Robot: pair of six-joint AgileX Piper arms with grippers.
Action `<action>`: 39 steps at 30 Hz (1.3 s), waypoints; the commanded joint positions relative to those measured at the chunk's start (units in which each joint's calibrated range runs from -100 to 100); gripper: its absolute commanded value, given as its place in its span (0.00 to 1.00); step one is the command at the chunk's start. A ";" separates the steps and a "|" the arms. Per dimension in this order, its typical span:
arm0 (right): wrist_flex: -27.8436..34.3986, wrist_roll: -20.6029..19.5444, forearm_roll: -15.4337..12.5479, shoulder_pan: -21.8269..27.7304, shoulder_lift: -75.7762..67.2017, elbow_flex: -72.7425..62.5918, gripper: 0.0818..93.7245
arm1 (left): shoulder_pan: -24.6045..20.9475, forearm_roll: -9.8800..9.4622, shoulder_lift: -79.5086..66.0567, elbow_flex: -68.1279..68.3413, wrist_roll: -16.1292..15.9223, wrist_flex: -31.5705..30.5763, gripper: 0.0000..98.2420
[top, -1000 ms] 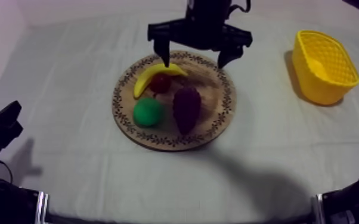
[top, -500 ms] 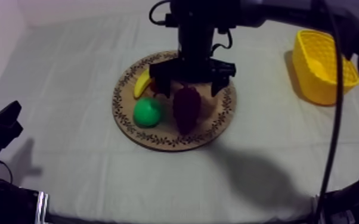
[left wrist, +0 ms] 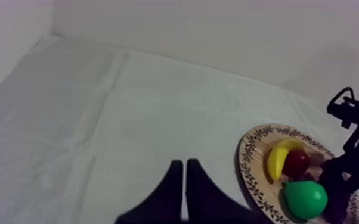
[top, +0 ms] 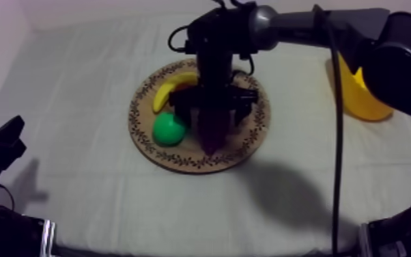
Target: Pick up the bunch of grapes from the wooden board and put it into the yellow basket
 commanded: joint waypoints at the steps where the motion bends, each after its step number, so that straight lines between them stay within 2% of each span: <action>1: 0.49 0.03 -0.21 -0.11 0.67 -0.18 0.78 | -0.01 0.00 0.00 -0.01 0.00 0.00 0.00; 8: 0.15 0.90 -0.96 0.14 1.62 -0.47 0.36 | -0.01 0.00 0.00 -0.01 0.00 0.00 0.00; 10: 0.04 1.15 -1.00 0.38 1.52 -0.58 0.28 | -0.01 0.00 0.00 -0.01 0.00 0.00 0.00; 13: 0.06 1.46 -0.46 0.63 0.56 -0.53 0.23 | -0.01 0.00 0.00 -0.01 0.00 0.00 0.00; 21: 0.14 3.17 1.83 1.98 -8.54 3.76 0.20 | -0.01 0.00 0.00 -0.01 0.00 0.00 0.00; 28: 1.07 8.37 5.28 5.17 -21.52 9.35 0.24 | -0.01 0.00 0.00 -0.01 0.00 0.00 0.00; 33: 1.32 13.66 7.99 10.08 -29.91 12.06 0.24 | -0.01 0.00 0.00 -0.01 0.00 0.00 0.00; 39: 0.80 20.49 9.88 18.32 -36.04 11.52 0.25 | -0.01 0.00 0.00 -0.01 0.00 0.00 0.00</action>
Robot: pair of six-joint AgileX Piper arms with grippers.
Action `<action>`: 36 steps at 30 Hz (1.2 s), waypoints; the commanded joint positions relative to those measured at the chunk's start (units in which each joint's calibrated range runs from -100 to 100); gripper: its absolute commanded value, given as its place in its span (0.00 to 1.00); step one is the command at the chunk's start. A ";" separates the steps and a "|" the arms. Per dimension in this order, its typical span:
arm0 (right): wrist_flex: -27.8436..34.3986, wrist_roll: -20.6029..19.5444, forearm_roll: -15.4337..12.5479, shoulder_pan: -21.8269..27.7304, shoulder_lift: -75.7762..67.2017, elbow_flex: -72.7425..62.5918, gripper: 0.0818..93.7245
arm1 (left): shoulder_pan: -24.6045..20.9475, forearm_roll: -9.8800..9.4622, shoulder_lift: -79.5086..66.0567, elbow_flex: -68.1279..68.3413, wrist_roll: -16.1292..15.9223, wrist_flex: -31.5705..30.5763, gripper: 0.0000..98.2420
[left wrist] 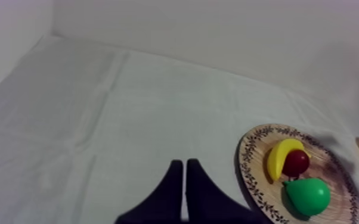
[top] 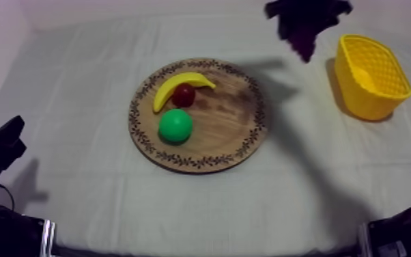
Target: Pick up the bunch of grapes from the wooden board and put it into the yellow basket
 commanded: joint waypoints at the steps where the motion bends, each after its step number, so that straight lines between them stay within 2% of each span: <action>1: -0.54 4.53 0.51 5.26 -2.09 -1.08 0.25 | -0.01 0.00 0.00 -0.01 0.00 0.00 0.00; 8: -2.25 12.33 1.23 14.51 -4.21 -3.27 0.25 | -0.01 0.00 0.00 -0.01 0.00 0.00 0.00; 13: -4.88 17.90 0.23 20.28 -4.44 -2.62 0.26 | -0.01 0.00 0.00 -0.01 0.00 0.00 0.00; 19: -10.94 22.40 -2.02 24.87 -2.78 3.12 0.26 | -0.01 0.00 0.00 -0.01 0.00 0.00 0.00; 24: -13.73 23.42 -3.75 26.14 0.60 8.51 0.26 | -0.01 0.00 0.00 -0.01 0.00 0.00 0.00; 28: -14.93 22.55 -4.68 26.62 4.30 10.32 0.27 | -0.01 0.00 0.00 -0.01 0.00 0.00 0.00; 36: -14.73 19.25 -5.24 26.75 12.19 7.38 0.38 | -0.01 0.00 0.00 -0.01 0.00 0.00 0.00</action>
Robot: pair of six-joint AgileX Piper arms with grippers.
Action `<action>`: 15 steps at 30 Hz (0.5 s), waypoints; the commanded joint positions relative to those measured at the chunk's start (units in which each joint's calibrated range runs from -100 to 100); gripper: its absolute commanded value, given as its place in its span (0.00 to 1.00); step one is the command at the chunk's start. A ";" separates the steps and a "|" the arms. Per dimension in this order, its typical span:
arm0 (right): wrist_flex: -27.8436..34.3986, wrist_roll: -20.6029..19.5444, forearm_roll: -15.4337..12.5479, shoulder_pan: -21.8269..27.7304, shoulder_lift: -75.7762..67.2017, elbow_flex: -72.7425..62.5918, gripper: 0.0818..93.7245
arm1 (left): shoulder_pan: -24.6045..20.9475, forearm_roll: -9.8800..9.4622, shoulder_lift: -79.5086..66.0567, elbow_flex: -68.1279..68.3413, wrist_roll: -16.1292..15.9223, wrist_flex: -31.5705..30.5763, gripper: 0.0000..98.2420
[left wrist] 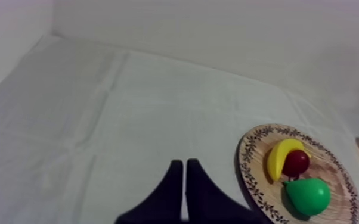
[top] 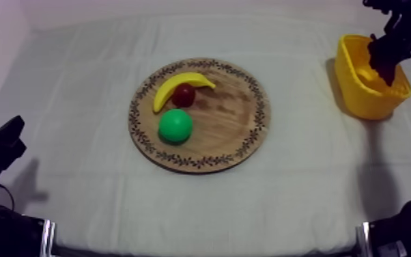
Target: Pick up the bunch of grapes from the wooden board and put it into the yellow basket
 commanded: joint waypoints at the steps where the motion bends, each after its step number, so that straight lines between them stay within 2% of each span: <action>1: 0.71 -0.88 0.30 -0.08 2.00 -1.18 0.41 | -0.01 0.00 0.00 -0.01 0.00 0.00 0.00; 3: 0.98 -1.39 0.52 -0.08 3.11 -2.13 0.50 | -0.01 0.00 0.00 -0.01 0.00 0.00 0.00; 6: 0.40 -1.88 0.64 0.16 3.88 -2.49 0.71 | -0.01 0.00 0.00 -0.01 0.00 0.00 0.00; 9: -0.61 -2.22 0.49 0.41 3.75 -2.32 0.86 | -0.01 0.00 0.00 -0.01 0.00 0.00 0.00; 11: -1.26 -2.35 0.48 0.44 3.40 -2.08 0.90 | -0.01 0.00 0.00 -0.01 0.00 0.00 0.00; 15: -2.81 -2.45 0.70 0.19 1.97 -0.93 0.91 | -0.01 0.00 0.00 -0.01 0.00 0.00 0.00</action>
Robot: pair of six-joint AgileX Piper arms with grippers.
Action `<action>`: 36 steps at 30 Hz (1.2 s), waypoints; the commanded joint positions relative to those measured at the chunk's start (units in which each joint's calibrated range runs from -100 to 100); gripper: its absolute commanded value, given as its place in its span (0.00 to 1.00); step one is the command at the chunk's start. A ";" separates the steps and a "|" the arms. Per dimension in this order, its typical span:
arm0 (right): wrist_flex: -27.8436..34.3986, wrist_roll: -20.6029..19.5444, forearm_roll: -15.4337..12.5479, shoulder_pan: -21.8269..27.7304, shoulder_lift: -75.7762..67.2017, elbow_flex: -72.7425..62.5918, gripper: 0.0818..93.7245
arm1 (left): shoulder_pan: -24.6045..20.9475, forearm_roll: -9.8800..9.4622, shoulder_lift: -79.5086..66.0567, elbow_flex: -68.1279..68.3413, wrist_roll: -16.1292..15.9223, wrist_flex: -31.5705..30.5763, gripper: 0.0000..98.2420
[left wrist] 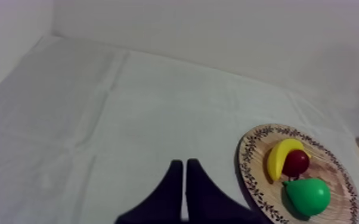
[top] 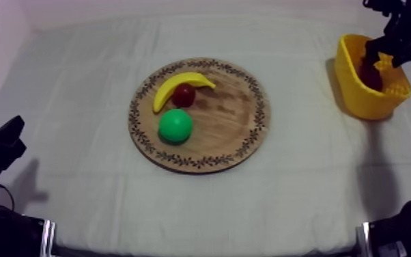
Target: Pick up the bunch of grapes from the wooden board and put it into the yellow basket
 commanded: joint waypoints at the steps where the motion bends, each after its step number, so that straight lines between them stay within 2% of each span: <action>1: -0.79 -0.03 0.13 -0.10 -1.03 0.91 0.91 | -0.01 0.00 0.00 -0.01 0.00 0.00 0.00; 11: -6.36 0.76 -0.05 -0.24 -15.40 12.52 0.83 | -0.01 0.00 0.00 -0.01 0.00 0.00 0.00; 22: -12.37 1.53 2.00 -3.67 -41.06 33.55 0.75 | -0.01 0.00 0.00 -0.01 0.00 0.00 0.00; 36: -25.60 2.50 1.82 -5.65 -71.75 64.07 0.58 | -0.01 0.00 0.00 -0.01 0.00 0.00 0.00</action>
